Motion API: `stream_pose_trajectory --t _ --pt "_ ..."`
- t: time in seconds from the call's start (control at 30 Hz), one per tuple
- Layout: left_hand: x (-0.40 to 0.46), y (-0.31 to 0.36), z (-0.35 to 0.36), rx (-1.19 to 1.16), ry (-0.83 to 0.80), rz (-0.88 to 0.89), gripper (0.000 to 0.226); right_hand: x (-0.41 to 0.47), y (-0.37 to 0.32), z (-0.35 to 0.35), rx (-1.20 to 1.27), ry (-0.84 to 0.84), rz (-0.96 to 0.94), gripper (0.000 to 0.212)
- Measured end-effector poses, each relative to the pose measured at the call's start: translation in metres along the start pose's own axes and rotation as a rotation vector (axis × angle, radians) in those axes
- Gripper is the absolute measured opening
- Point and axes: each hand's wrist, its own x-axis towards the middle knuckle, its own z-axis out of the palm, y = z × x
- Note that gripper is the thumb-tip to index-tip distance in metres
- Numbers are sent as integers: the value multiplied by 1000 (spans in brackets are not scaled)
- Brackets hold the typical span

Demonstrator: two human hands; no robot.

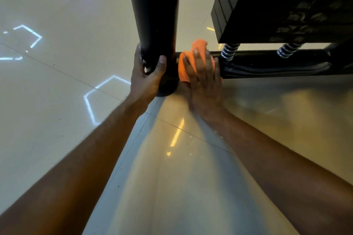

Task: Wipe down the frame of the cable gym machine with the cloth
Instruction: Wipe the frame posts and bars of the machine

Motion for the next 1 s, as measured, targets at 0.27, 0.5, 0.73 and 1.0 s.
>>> stream_pose_trajectory --t 0.27,0.5,0.73,1.0 --pt "2 -10 6 14 19 16 72 25 -44 -8 158 -79 158 65" --pt "-1 -11 10 1 39 6 64 -2 14 -17 52 -94 75 68" --pt "-5 -9 13 31 108 -52 64 26 -9 -28 126 -235 32 67" --pt "-32 -14 19 130 175 -138 69 20 26 -58 325 -355 -10 62"
